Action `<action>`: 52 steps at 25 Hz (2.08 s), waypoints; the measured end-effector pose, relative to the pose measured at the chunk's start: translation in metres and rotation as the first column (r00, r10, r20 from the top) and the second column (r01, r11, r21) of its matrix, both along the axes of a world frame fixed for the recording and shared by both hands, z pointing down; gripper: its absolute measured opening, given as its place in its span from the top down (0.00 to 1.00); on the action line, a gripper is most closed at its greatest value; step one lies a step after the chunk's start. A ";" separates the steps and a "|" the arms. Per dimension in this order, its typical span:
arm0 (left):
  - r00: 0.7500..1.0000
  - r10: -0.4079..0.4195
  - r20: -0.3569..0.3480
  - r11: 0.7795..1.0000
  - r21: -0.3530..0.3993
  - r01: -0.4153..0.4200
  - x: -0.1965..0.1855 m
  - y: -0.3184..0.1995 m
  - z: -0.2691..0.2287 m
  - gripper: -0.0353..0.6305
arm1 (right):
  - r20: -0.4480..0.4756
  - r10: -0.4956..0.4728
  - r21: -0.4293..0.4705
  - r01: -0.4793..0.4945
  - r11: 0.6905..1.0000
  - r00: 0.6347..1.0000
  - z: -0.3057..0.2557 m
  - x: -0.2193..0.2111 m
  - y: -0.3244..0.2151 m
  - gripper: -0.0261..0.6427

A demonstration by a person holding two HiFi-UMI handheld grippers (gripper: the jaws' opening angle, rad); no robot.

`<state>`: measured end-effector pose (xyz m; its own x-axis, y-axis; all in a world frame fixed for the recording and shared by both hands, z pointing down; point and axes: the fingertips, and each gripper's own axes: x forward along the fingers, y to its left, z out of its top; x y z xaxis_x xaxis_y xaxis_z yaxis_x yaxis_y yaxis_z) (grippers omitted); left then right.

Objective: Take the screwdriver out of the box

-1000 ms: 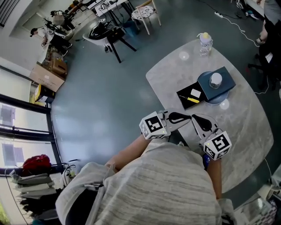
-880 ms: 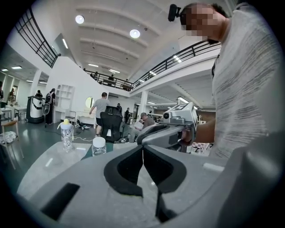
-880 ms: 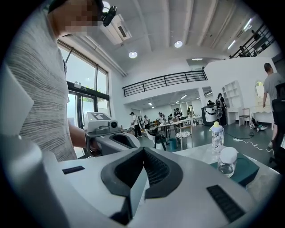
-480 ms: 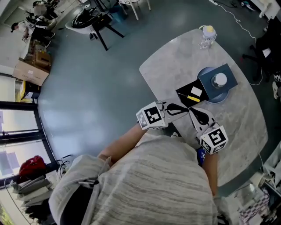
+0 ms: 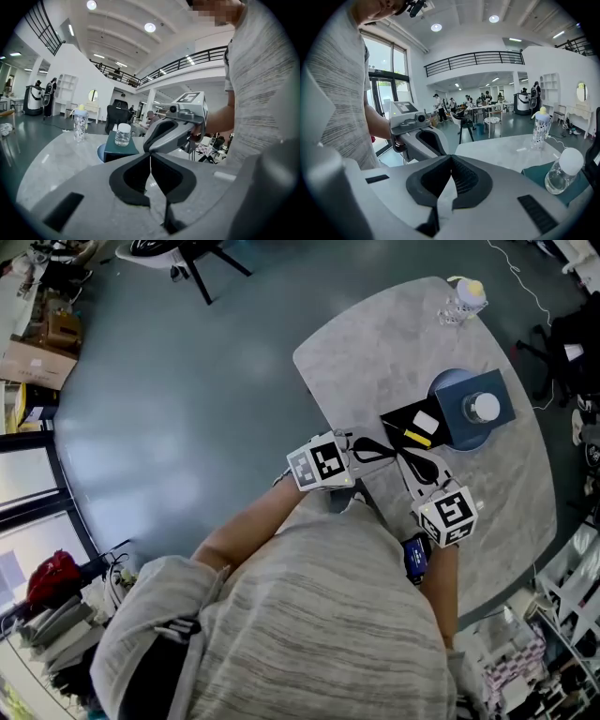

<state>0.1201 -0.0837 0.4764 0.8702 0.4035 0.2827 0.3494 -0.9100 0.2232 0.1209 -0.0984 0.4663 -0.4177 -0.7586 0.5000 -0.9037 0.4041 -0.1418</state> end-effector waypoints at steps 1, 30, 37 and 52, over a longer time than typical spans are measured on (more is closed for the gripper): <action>1.000 0.000 0.007 1.000 -0.005 0.000 -0.001 -0.002 0.005 0.92 | 0.001 -0.002 -0.012 0.002 1.000 1.000 0.005 -0.001 -0.003 0.95; 0.990 -0.007 0.144 0.990 -0.138 0.028 -0.013 -0.020 0.084 0.92 | -0.408 -0.340 -0.452 0.136 0.881 0.847 0.112 0.008 -0.011 0.94; 0.990 -0.026 0.142 0.989 -0.143 0.046 -0.016 -0.029 0.083 0.92 | -0.489 -0.409 -0.495 0.141 0.857 0.771 0.125 0.025 -0.021 0.94; 0.987 -0.050 0.150 0.984 -0.162 0.075 -0.024 -0.038 0.086 0.92 | -0.520 -0.502 -0.574 0.152 0.805 0.691 0.155 0.047 -0.027 0.94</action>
<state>0.0963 -0.1218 0.5620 0.8499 0.4018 0.3410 0.2458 -0.8746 0.4179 0.1675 -0.1253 0.6214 -0.0510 -0.2426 0.9688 -0.6630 0.7337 0.1488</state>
